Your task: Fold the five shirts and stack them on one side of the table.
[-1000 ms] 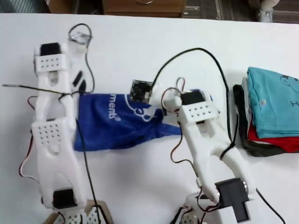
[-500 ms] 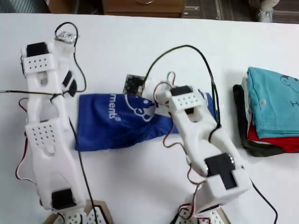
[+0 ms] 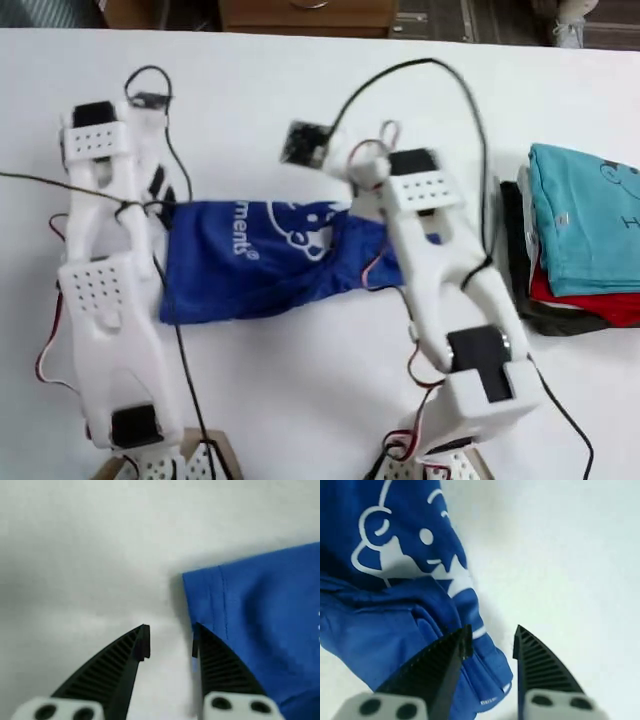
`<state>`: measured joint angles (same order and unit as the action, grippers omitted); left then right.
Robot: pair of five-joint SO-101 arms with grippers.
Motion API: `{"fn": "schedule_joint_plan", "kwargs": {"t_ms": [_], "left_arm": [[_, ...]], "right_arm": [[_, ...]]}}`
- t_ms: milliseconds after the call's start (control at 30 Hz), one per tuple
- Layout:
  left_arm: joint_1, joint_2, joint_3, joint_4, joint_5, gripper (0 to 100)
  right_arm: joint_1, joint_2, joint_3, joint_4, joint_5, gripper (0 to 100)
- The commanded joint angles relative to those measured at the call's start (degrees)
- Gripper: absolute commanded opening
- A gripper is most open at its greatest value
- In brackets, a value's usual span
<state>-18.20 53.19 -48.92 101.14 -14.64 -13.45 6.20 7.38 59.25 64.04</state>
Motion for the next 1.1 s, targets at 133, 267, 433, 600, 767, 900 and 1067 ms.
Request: {"fn": "schedule_joint_plan", "kwargs": {"t_ms": [133,267,433,600,767,900,1067], "left_arm": [[3.87,-4.13,9.01,1.05,4.84,17],[2.90,-11.16,17.63,-1.32,2.99,17],[1.85,-19.34,29.76,-6.77,0.97,17],[0.79,-28.13,36.53,-11.87,0.26,17],[2.29,-31.03,42.68,-13.54,-2.20,18],[2.37,-28.31,46.81,-23.65,-2.20,19],[3.34,-23.30,45.67,-24.53,-2.20,19]], "right_arm": [[7.52,-5.14,-2.73,0.57,0.00,14.0],[8.22,-5.14,-2.99,2.68,0.00,14.0],[7.78,-5.23,-2.99,2.86,0.00,14.0],[7.87,-5.23,-2.99,2.95,-0.18,14.0],[7.96,-5.23,-2.99,4.26,-0.09,14.0],[8.04,-5.23,-2.99,4.53,-0.09,14.0],[8.13,-5.23,-2.99,4.53,-0.09,14.0]]}}
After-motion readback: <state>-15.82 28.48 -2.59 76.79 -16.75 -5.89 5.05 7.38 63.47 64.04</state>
